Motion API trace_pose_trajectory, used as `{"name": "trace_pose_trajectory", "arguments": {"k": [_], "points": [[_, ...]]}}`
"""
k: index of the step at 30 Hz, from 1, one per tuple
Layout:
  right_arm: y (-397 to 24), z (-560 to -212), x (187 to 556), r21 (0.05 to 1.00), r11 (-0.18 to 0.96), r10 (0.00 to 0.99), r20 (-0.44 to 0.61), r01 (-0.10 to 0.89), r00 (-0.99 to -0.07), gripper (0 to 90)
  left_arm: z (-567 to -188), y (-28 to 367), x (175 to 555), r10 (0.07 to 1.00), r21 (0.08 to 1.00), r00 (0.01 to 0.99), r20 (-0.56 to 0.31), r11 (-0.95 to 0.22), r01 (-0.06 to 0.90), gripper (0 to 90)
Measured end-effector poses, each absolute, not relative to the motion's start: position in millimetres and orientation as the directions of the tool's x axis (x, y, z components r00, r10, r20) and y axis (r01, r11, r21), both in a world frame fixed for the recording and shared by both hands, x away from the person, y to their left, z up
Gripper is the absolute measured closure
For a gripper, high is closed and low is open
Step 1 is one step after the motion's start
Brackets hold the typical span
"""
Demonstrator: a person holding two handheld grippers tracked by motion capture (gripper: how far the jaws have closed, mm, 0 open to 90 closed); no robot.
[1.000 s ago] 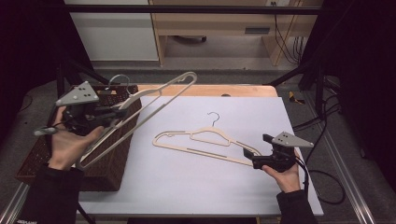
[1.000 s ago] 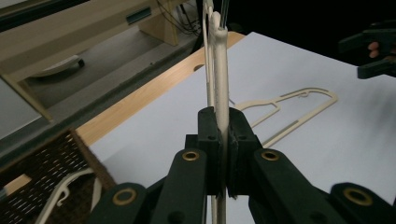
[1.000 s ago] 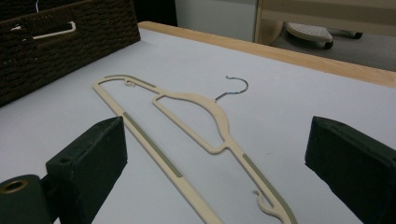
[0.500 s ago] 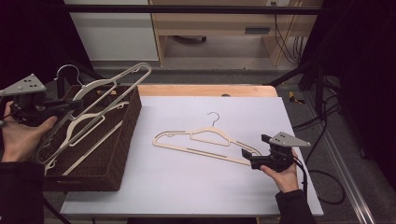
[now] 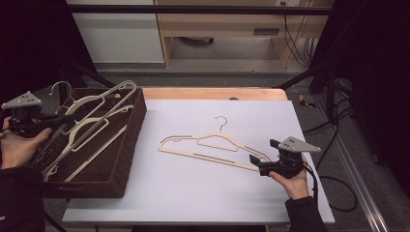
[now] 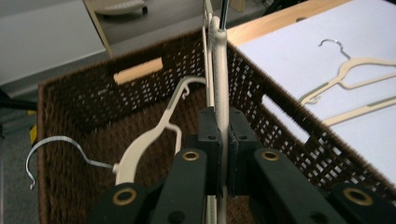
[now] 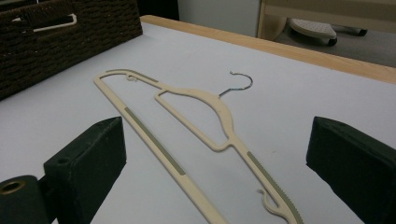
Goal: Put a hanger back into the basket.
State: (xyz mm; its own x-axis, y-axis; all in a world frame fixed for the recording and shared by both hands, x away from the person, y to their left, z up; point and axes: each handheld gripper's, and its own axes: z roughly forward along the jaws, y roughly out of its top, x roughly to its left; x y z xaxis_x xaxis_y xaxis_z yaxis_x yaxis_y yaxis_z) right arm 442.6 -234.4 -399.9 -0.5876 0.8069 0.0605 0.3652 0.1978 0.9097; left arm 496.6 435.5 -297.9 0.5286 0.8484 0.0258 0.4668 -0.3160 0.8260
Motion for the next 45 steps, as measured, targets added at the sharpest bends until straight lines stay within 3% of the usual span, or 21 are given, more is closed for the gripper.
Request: {"name": "trace_pose_trajectory", "arguments": {"k": [10,16,22,25,30,35,45], "points": [[-233.9,-400.1,442.6,0.909,0.198,0.804,0.063,0.367,-0.591,5.2,-329.1,426.1,502.8,0.842,0.777,0.539,0.016,-0.350,0.524,86.3],[-233.8,-399.7,442.5,0.910,0.197,0.803,0.065,0.366,-0.593,5.3,-352.4,432.0,505.6,0.850,0.761,0.523,-0.056,-0.303,0.573,86.3],[-231.8,-399.6,442.9,0.908,0.207,0.799,0.059,0.365,-0.599,5.3,-368.9,428.7,515.4,0.880,0.688,0.472,-0.062,-0.304,0.659,84.8],[-231.8,-399.2,442.8,0.909,0.202,0.801,0.061,0.364,-0.596,5.4,-372.7,431.9,515.2,0.915,0.667,0.399,-0.055,-0.264,0.697,82.7],[-232.3,-398.8,442.6,0.909,0.201,0.804,0.060,0.365,-0.592,5.4,-363.4,446.5,500.3,0.955,0.723,0.292,-0.048,-0.168,0.670,70.4],[-233.6,-398.3,442.6,0.909,0.200,0.804,0.061,0.366,-0.592,5.6,-350.2,450.2,477.9,0.967,0.781,0.252,-0.044,-0.124,0.612,60.6],[-235.9,-397.9,443.8,0.911,0.189,0.815,0.063,0.367,-0.576,5.7,-315.0,408.1,443.0,0.928,0.930,0.365,-0.068,-0.074,0.361,35.3]]}}
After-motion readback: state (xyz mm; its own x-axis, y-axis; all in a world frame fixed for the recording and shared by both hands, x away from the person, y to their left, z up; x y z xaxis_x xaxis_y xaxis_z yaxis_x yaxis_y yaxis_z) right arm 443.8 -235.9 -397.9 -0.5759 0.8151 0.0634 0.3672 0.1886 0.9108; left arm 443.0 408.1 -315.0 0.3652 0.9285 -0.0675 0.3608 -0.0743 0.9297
